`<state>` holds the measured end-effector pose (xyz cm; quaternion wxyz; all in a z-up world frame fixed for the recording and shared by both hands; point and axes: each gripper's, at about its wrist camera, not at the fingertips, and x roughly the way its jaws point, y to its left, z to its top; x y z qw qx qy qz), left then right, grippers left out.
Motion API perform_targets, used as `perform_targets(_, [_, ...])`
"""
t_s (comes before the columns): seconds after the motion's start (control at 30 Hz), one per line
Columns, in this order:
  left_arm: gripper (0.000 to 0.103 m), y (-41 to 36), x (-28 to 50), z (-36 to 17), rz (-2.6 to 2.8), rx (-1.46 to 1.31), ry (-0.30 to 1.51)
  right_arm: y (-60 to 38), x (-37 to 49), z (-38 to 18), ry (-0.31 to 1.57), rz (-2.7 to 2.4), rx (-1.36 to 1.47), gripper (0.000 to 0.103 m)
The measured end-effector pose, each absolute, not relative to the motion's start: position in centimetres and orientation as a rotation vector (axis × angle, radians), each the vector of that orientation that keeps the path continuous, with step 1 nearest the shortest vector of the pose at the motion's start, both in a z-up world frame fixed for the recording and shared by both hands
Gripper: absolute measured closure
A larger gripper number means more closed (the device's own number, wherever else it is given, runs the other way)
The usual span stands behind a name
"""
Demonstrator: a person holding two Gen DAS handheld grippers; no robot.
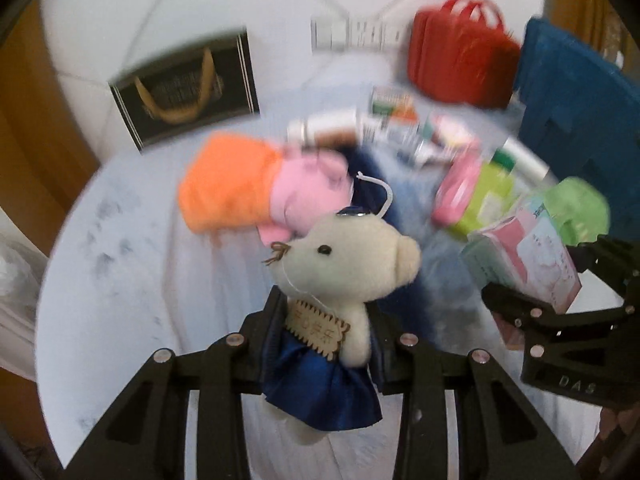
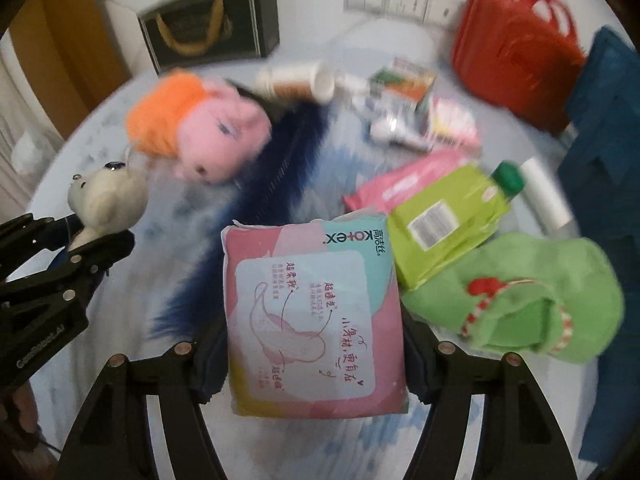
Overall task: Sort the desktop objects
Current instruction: 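Carry the teddy bear and Kotex pack over the crate and open both tools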
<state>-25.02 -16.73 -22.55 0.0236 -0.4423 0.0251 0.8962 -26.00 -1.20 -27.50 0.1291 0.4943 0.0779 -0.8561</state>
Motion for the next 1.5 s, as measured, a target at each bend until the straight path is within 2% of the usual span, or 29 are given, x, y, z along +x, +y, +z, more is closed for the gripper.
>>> perform_targets(0.17, [0.067,-14.3,-22.5,-16.7,2.833,-1.178,0.084,0.1,-22.7,-20.2,0.202,-2.632,1.239,0.034])
perform_targets(0.37, [0.067,-9.9,-20.3,-12.4,2.826,-1.028,0.07,3.2,-18.9,-13.5,0.216,-2.8,1.025,0.033])
perform_targets(0.7, [0.067,-0.1,-16.9,-7.2,2.799,-0.85,0.104,11.4,-13.8,-7.0,0.224,-2.973,0.861,0.033])
perform_targets(0.93, [0.067,10.3,-14.6,-3.5,2.836,-0.711,0.109,22.3,-10.3,-2.2,0.223,-3.074,0.682,0.033])
perform_targets(1.2, [0.067,29.4,-13.3,-0.2,2.854,-0.624,0.098,40.1,-8.4,-0.4,0.285,-3.162,0.591,0.033])
perform_targets(1.33, [0.067,37.3,-13.9,-0.3,2.826,-0.708,0.104,48.2,-9.3,-1.1,0.366,-3.184,0.663,0.033])
perform_targets(1.5, [0.067,45.0,-15.0,-1.5,2.785,-0.808,0.216,55.2,-10.7,-2.3,0.391,-3.178,0.775,0.033])
